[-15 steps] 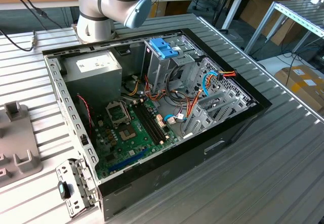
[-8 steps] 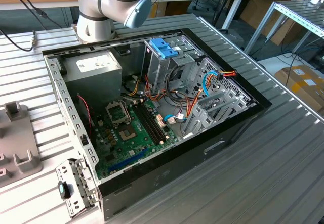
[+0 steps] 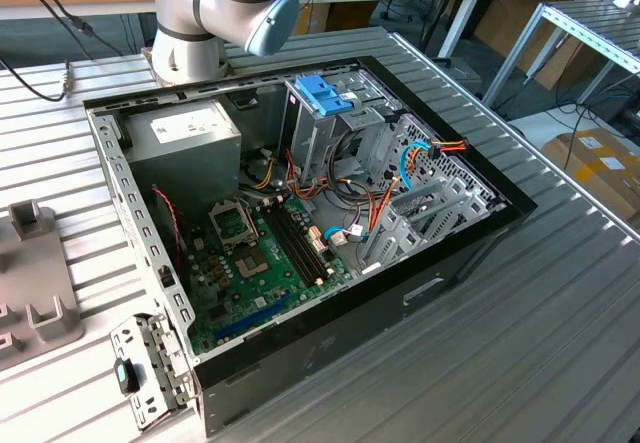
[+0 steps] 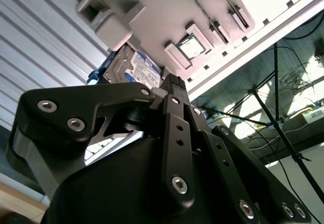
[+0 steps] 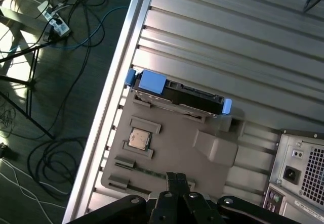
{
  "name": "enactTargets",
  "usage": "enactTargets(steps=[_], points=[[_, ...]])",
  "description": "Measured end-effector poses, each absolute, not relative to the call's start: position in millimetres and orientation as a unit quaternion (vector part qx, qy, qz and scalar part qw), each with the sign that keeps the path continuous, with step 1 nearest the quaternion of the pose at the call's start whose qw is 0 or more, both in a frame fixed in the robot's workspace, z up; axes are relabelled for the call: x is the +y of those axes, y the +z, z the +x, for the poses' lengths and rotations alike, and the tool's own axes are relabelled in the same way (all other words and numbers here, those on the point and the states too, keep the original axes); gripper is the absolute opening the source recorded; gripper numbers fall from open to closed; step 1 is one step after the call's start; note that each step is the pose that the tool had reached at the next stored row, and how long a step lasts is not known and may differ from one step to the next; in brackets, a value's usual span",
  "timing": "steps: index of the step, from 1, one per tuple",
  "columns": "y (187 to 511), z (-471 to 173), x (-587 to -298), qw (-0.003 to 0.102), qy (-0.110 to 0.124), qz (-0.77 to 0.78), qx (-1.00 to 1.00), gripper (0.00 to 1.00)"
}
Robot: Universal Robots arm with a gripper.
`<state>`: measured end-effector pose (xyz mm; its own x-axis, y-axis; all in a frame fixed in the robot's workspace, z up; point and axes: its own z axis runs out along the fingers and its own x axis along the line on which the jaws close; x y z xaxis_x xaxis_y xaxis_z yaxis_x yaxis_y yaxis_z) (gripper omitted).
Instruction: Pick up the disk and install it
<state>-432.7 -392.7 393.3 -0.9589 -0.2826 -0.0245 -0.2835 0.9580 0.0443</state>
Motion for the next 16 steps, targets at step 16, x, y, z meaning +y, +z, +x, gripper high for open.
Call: enactTargets(steps=[16], points=[[393.3,-432.7,-392.7,0.008,0.024,-0.164,0.986,0.11]])
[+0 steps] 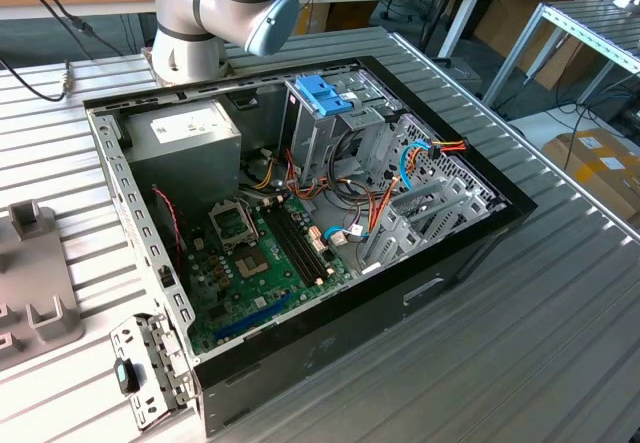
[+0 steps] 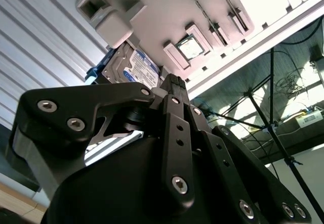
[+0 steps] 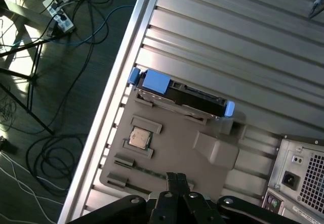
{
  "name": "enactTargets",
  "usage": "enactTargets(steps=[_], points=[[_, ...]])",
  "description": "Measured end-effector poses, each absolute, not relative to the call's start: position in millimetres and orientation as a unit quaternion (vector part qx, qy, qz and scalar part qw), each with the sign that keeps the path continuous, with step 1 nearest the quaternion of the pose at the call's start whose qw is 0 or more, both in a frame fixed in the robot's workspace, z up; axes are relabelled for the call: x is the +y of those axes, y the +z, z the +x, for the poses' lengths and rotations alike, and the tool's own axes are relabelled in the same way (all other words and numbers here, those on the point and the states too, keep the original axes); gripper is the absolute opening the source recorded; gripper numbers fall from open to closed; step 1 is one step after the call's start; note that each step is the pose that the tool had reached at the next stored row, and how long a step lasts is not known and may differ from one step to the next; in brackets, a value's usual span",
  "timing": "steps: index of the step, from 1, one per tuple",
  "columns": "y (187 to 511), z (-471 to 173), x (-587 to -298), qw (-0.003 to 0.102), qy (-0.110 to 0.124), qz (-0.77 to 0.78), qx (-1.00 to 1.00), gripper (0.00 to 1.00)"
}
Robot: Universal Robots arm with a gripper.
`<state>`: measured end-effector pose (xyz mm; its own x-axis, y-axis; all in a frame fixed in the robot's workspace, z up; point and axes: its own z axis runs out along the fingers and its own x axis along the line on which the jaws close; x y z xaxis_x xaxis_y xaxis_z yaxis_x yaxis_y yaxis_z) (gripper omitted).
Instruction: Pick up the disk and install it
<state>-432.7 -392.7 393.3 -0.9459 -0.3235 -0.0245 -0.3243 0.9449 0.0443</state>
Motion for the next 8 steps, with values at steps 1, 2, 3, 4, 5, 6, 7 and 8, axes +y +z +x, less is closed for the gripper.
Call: enactTargets(steps=[1,2,3,4,5,6,7,8], points=[[393.3,-432.7,-392.8,0.008,0.024,-0.166,0.986,0.11],[393.2,-432.7,-392.7,0.008,0.024,-0.167,0.986,0.11],[393.3,-432.7,-392.7,0.008,0.024,-0.169,0.985,0.11],[393.3,-432.7,-392.7,0.008,0.024,-0.172,0.985,0.11],[393.3,-432.7,-392.7,0.008,0.024,-0.173,0.985,0.11],[393.3,-432.7,-392.7,0.008,0.024,-0.174,0.984,0.11],[393.3,-432.7,-392.8,0.008,0.024,-0.175,0.984,0.11],[393.3,-432.7,-392.7,0.008,0.024,-0.177,0.984,0.11]])
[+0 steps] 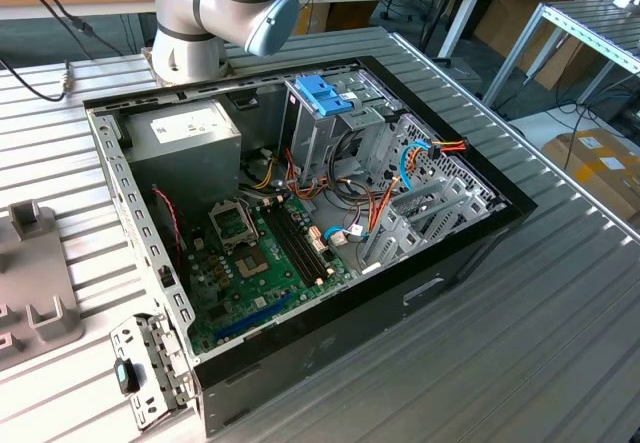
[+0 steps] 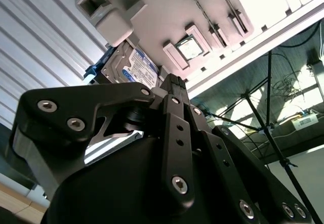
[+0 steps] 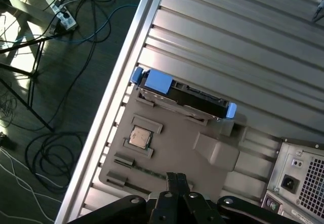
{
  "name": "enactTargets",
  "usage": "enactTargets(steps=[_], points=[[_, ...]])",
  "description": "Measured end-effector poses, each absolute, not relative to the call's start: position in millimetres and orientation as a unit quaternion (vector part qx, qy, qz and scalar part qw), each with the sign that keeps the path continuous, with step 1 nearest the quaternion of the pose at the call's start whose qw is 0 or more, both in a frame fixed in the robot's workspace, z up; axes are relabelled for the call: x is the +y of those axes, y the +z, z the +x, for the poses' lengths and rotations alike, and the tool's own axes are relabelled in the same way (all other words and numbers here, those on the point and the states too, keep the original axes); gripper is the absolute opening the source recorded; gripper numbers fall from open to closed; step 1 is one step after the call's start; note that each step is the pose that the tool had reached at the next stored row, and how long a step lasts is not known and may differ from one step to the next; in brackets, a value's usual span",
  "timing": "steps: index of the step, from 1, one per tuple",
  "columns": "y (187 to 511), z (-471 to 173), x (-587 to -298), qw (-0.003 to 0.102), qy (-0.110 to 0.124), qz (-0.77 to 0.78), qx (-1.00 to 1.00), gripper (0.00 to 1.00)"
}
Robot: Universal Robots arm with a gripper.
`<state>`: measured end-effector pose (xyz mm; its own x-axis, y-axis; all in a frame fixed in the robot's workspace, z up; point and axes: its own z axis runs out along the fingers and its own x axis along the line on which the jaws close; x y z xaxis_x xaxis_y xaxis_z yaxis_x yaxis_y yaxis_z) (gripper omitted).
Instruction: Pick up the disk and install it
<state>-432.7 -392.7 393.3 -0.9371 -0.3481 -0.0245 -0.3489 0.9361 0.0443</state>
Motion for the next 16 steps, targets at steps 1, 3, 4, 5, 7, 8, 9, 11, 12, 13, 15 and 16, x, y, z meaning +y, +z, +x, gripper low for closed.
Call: enactTargets(steps=[1,3,4,5,7,8,9,11,12,13,15,16], points=[[393.3,-432.7,-392.7,0.008,0.024,-0.179,0.984,0.11],[393.3,-432.7,-392.7,0.008,0.024,-0.183,0.983,0.11],[393.3,-432.7,-392.8,0.008,0.024,-0.185,0.983,0.11],[393.3,-432.7,-392.8,0.008,0.024,-0.186,0.982,0.11],[393.3,-432.7,-392.8,0.008,0.024,-0.189,0.982,0.11],[393.3,-432.7,-392.8,0.008,0.024,-0.191,0.981,0.11],[393.3,-432.7,-392.7,0.008,0.024,-0.192,0.981,0.11],[393.2,-432.7,-392.7,0.008,0.024,-0.196,0.980,0.11],[393.3,-432.7,-392.7,0.008,0.024,-0.197,0.980,0.11],[393.3,-432.7,-392.7,0.008,0.024,-0.198,0.980,0.11],[393.3,-432.7,-392.8,0.008,0.024,-0.202,0.979,0.11],[393.3,-432.7,-392.8,0.007,0.024,-0.204,0.979,0.11]])
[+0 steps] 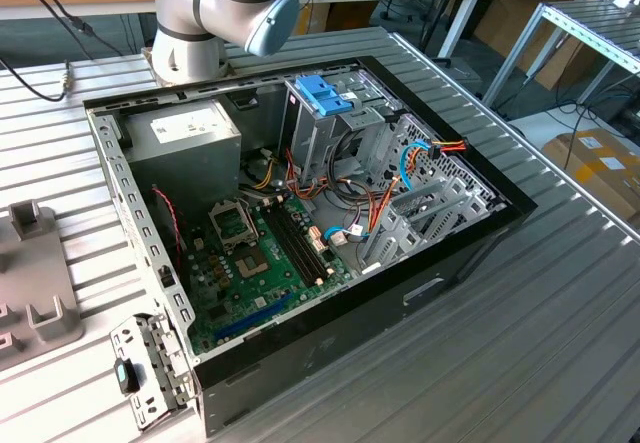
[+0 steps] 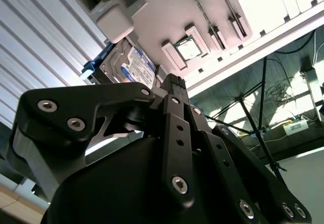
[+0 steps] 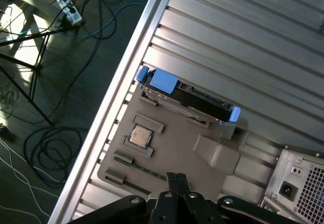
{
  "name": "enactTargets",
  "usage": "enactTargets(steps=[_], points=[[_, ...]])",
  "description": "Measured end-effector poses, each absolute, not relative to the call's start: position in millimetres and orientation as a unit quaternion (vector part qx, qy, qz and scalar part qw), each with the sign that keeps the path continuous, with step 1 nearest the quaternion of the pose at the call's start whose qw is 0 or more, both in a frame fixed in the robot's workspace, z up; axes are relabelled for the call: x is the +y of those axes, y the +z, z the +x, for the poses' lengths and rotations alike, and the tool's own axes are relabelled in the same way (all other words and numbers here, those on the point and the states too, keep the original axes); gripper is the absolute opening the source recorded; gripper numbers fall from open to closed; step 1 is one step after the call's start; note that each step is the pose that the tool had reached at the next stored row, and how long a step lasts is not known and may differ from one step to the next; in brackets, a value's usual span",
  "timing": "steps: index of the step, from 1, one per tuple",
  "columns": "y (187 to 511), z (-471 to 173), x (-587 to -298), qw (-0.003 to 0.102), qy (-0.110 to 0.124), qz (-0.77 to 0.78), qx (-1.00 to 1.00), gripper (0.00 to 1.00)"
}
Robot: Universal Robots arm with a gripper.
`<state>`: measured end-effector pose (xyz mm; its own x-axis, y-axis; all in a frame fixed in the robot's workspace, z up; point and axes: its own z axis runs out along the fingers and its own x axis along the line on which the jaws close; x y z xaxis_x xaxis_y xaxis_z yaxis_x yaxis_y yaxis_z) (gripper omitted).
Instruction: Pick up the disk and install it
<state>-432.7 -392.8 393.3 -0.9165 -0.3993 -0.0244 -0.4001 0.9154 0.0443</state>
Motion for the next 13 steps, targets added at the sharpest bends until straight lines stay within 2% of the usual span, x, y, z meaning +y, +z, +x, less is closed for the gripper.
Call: enactTargets(steps=[13], points=[[393.3,-432.7,-392.8,0.007,0.024,-0.220,0.975,0.11]])
